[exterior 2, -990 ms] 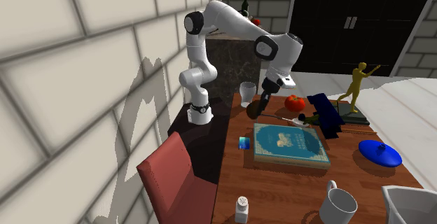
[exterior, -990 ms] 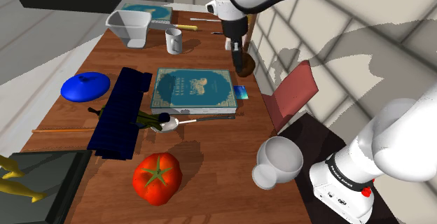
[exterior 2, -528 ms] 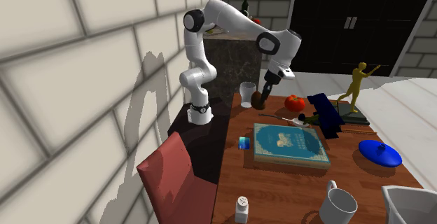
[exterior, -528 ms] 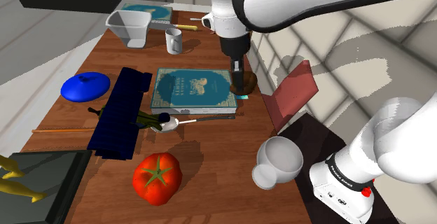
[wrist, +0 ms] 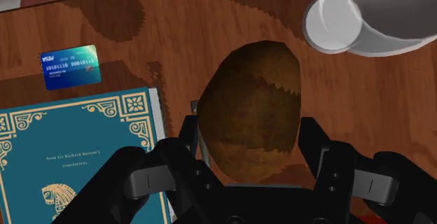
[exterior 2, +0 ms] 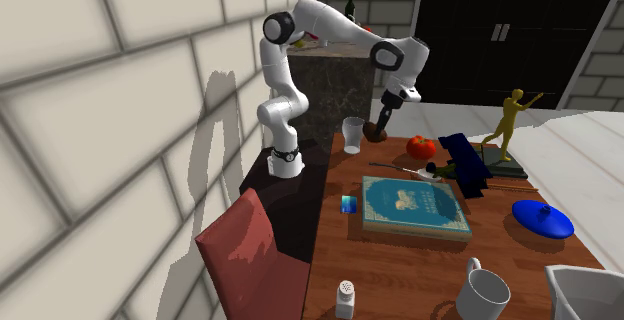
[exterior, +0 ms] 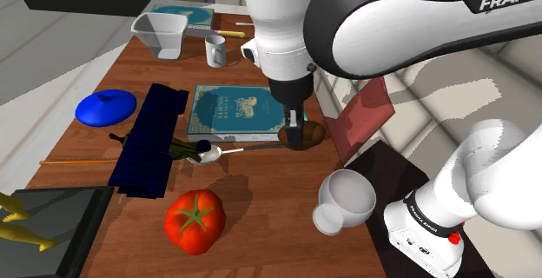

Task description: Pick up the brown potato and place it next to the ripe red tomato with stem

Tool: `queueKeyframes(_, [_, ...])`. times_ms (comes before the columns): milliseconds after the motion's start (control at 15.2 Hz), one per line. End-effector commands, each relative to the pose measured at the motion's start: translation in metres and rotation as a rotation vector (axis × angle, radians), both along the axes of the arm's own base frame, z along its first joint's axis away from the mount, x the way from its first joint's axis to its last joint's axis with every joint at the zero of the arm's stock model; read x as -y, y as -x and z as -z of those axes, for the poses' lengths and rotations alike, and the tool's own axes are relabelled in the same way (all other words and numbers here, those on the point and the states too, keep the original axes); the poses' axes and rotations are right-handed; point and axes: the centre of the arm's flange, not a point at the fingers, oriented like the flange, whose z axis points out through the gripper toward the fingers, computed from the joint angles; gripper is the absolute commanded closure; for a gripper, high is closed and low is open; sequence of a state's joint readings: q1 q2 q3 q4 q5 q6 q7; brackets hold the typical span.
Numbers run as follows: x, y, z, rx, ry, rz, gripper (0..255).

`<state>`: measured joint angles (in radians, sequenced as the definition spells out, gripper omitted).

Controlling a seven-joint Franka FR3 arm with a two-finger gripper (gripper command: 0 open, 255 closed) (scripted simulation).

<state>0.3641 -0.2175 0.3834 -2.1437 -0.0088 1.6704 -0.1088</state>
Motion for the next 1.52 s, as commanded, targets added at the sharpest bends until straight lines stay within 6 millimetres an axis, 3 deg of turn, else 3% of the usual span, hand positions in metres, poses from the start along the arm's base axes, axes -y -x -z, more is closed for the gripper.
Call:
queueKeyframes(0, [-0.021, 0.025, -0.001, 0.0, 0.001, 0.002, 255])
queueKeyframes(1452, [-0.021, 0.025, 0.115, 0.0, 0.001, 0.002, 255])
